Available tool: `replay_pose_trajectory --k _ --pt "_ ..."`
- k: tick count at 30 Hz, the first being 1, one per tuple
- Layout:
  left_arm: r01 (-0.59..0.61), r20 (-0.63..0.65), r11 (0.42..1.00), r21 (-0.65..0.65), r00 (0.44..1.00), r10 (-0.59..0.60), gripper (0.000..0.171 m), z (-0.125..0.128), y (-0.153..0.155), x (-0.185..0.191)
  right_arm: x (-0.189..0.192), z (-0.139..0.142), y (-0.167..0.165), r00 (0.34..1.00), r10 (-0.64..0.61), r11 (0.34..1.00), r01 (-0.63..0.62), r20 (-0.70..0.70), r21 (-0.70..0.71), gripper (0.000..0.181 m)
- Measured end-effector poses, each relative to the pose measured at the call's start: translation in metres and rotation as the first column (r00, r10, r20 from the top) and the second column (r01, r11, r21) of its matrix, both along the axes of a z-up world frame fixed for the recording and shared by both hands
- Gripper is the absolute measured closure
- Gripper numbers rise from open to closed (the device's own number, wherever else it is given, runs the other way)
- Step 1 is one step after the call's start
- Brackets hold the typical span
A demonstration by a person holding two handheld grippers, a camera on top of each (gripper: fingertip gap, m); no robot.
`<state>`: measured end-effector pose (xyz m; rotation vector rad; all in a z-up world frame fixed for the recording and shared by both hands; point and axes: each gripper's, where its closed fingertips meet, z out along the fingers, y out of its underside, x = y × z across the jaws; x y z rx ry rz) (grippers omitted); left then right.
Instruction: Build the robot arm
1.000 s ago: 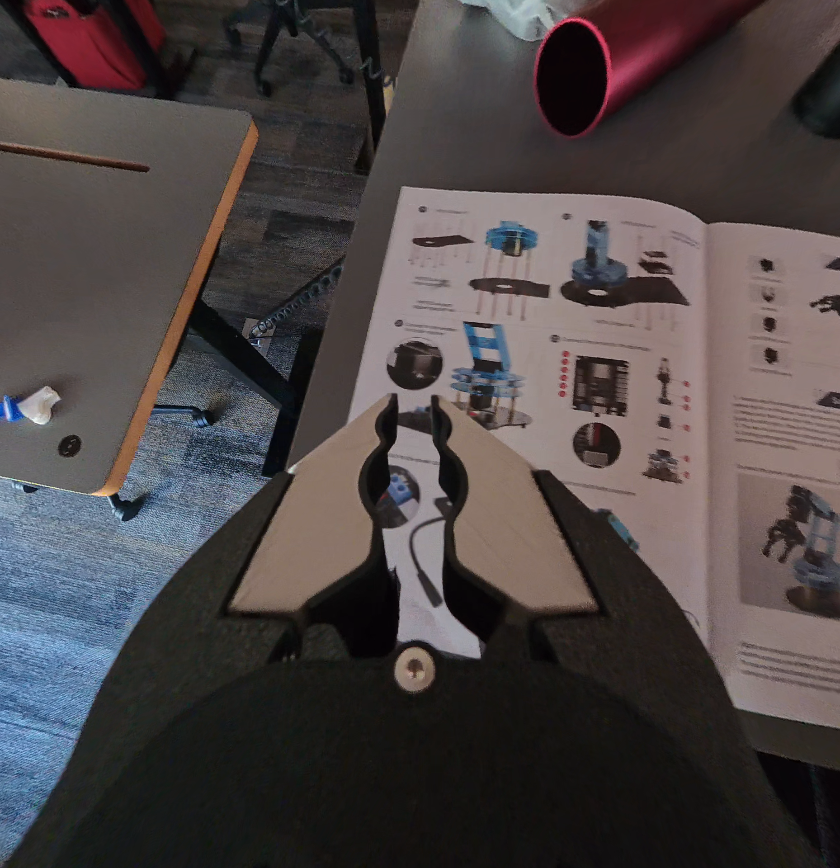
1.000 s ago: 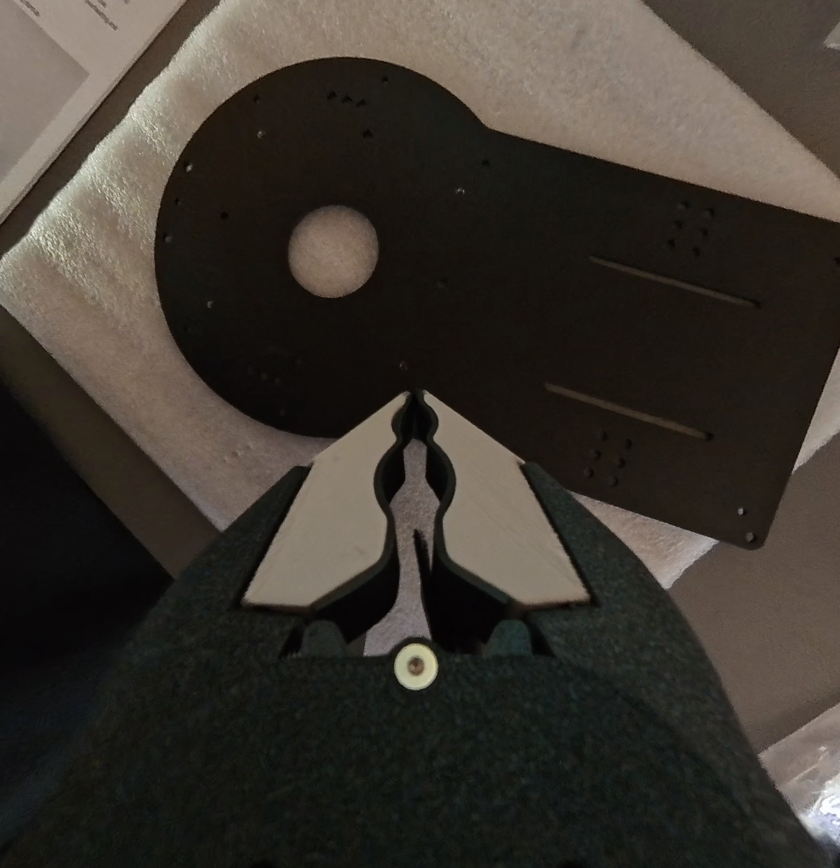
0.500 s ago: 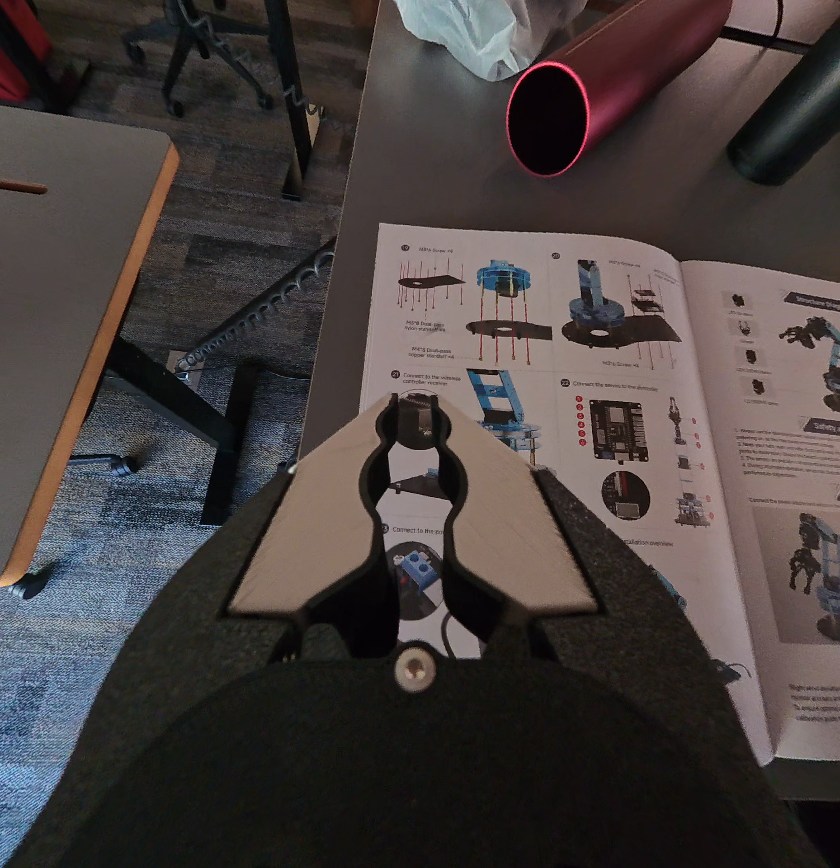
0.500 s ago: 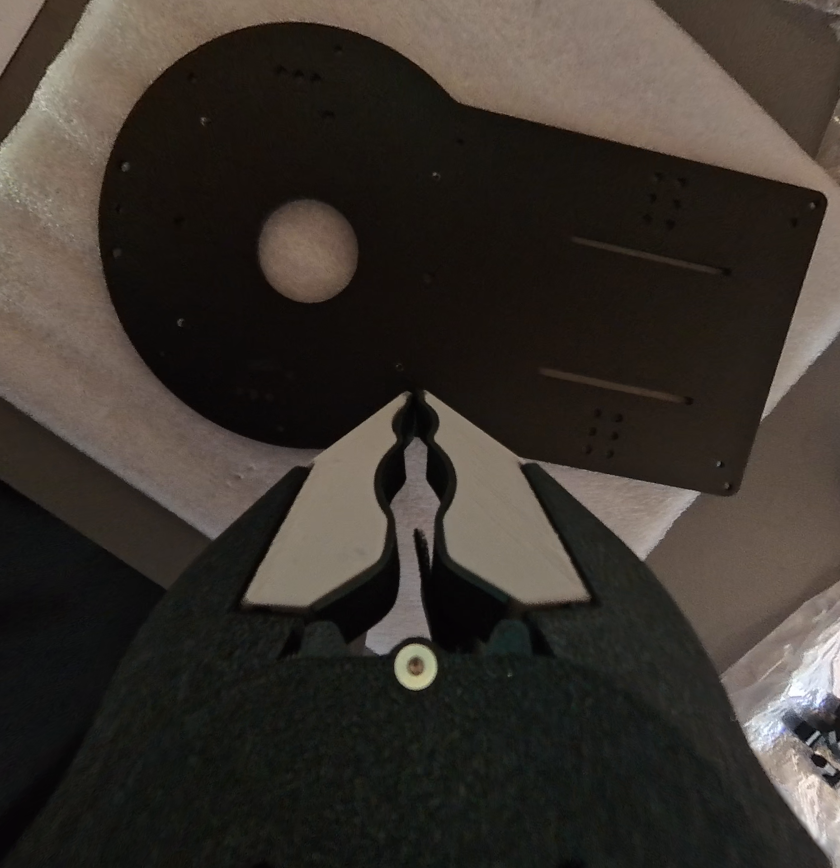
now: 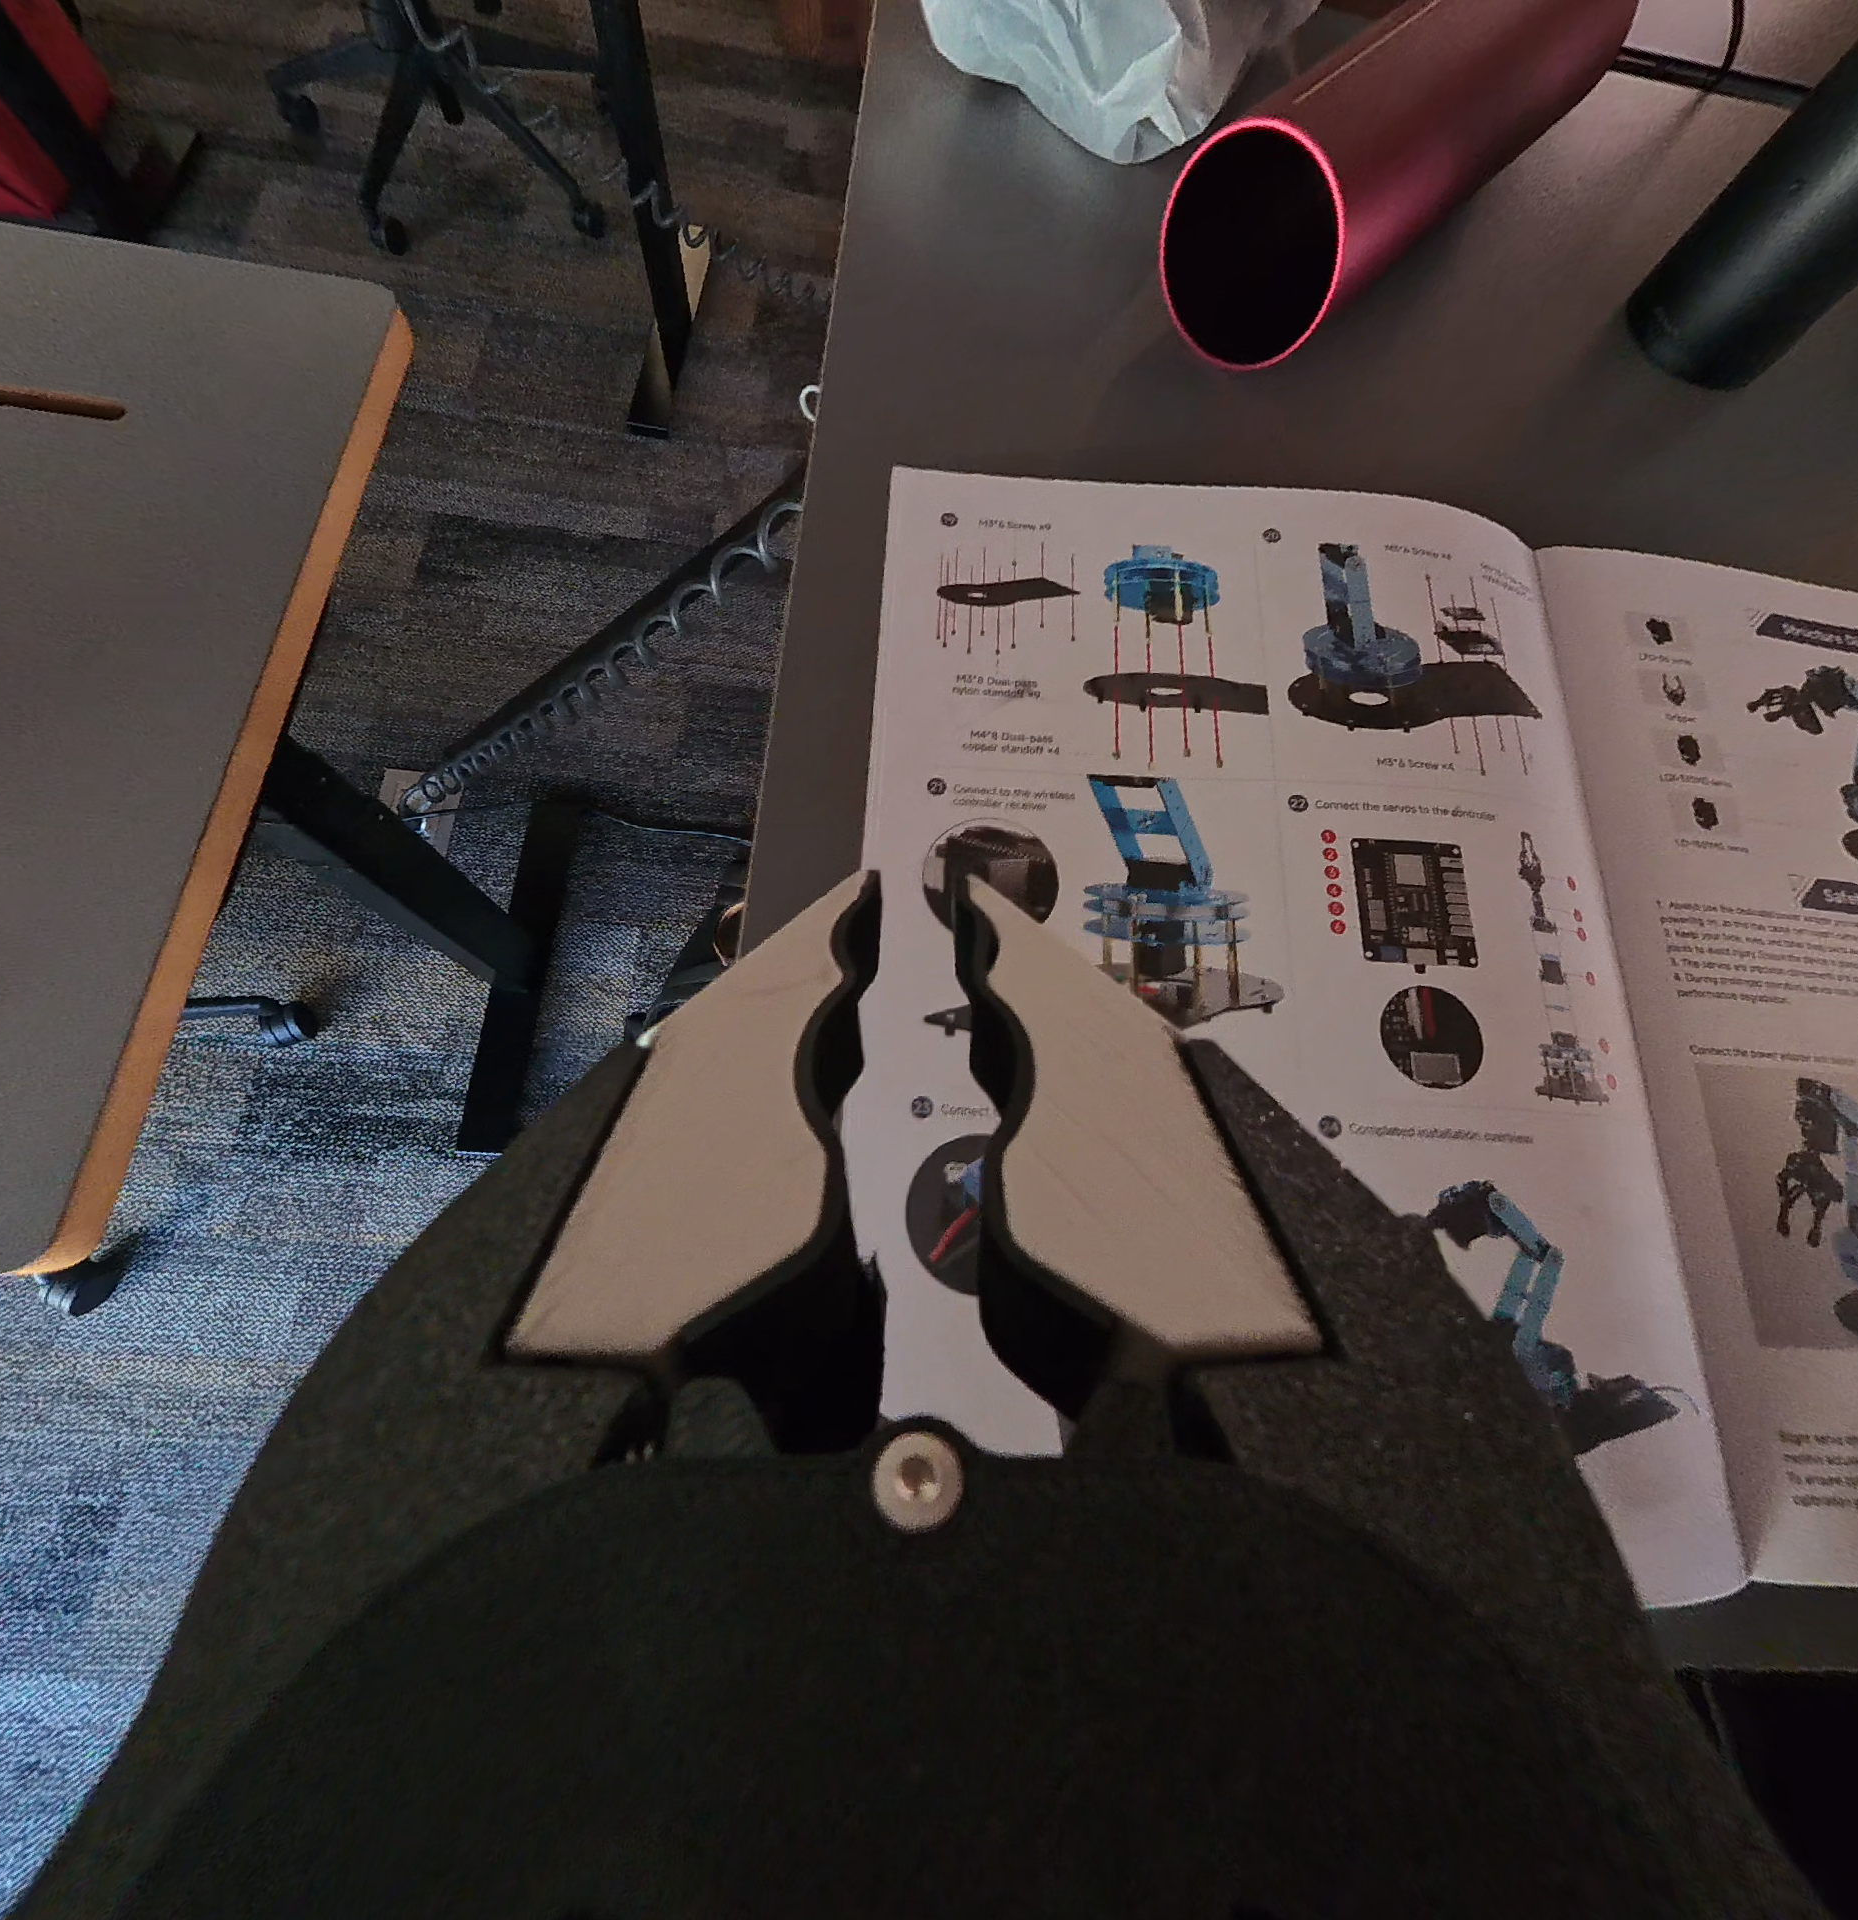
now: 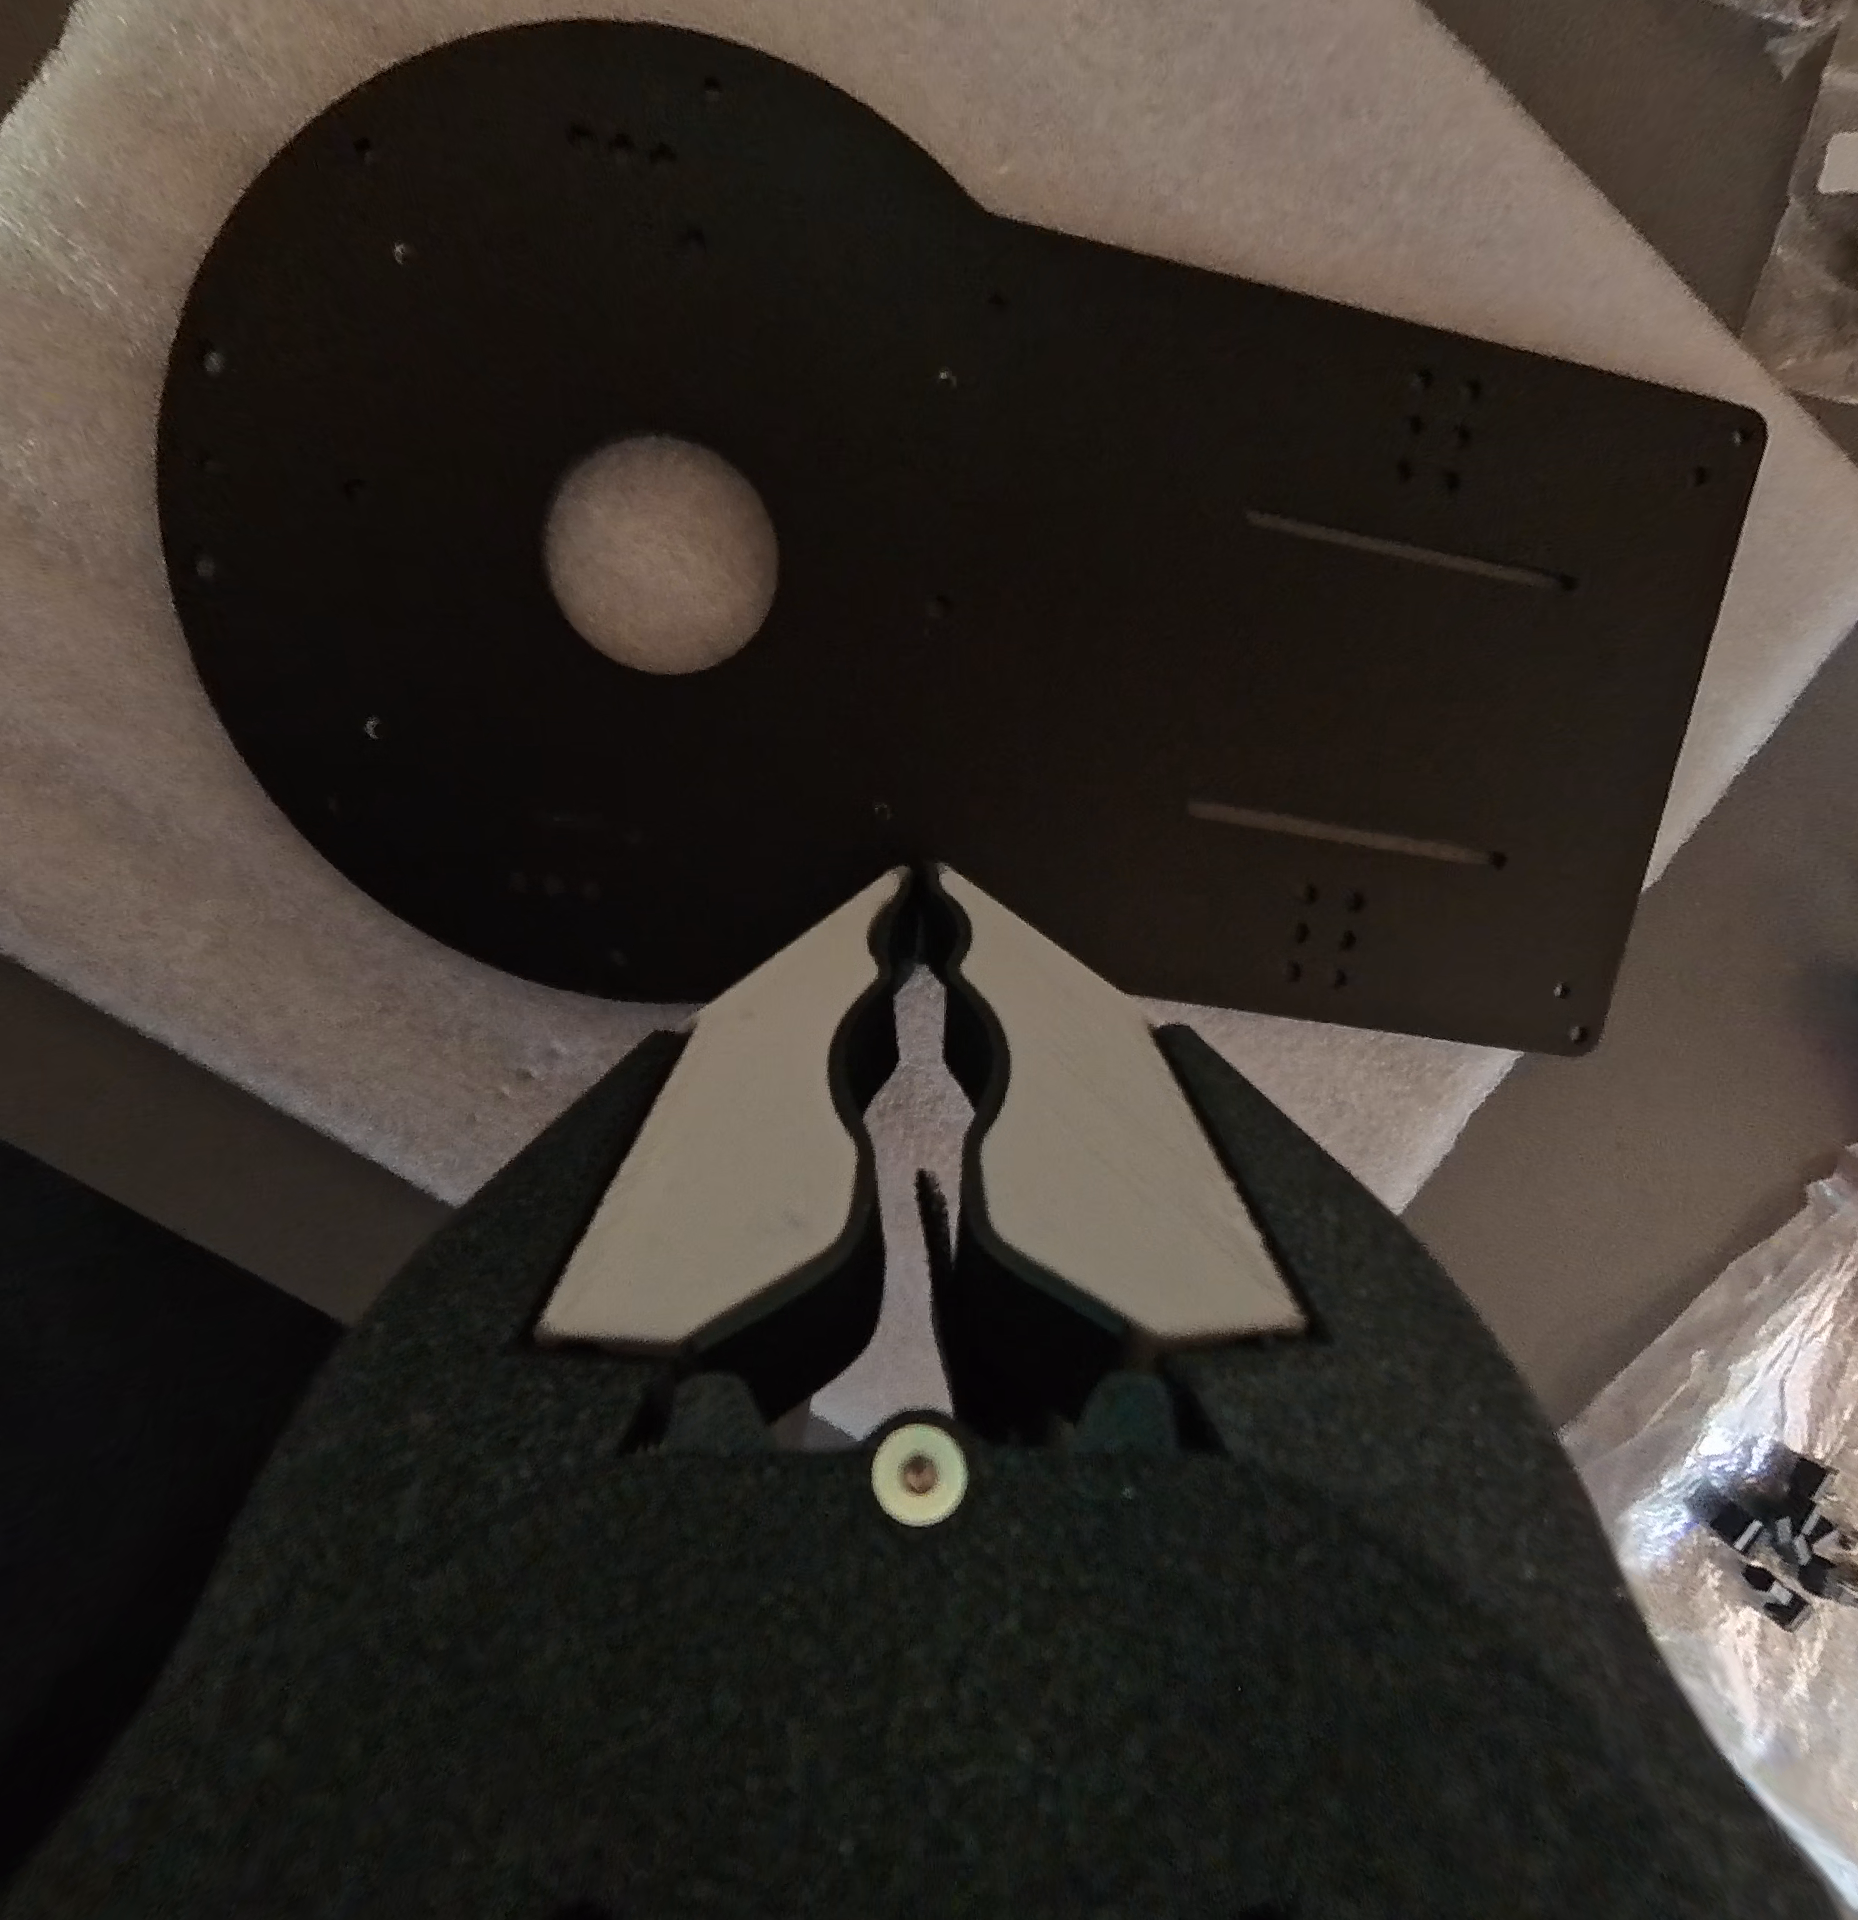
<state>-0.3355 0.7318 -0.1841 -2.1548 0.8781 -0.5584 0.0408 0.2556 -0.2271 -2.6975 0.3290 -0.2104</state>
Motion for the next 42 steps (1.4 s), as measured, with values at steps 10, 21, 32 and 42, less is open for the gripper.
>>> replay_pose_trajectory --k 10,21,32,42 --pt "-0.022 0.000 1.000 -0.008 1.000 0.022 0.159 0.000 -0.007 -0.010 0.000 0.000 0.000 1.000 0.021 1.000 -0.021 -0.019 -0.010 0.181" --pt "-0.008 0.004 1.000 -0.003 1.000 0.008 0.159 0.005 -0.015 0.002 0.000 0.000 0.000 0.999 0.016 0.999 -0.015 -0.034 0.030 0.181" --pt "0.033 0.018 0.999 -0.023 0.999 -0.032 0.159 0.006 -0.030 0.026 0.000 0.000 0.000 0.999 0.014 0.997 -0.011 -0.039 0.072 0.181" --pt "0.144 0.023 0.989 -0.035 0.989 -0.143 0.158 0.026 -0.082 0.096 0.001 0.001 0.001 0.998 0.025 0.976 -0.010 -0.065 0.216 0.181"
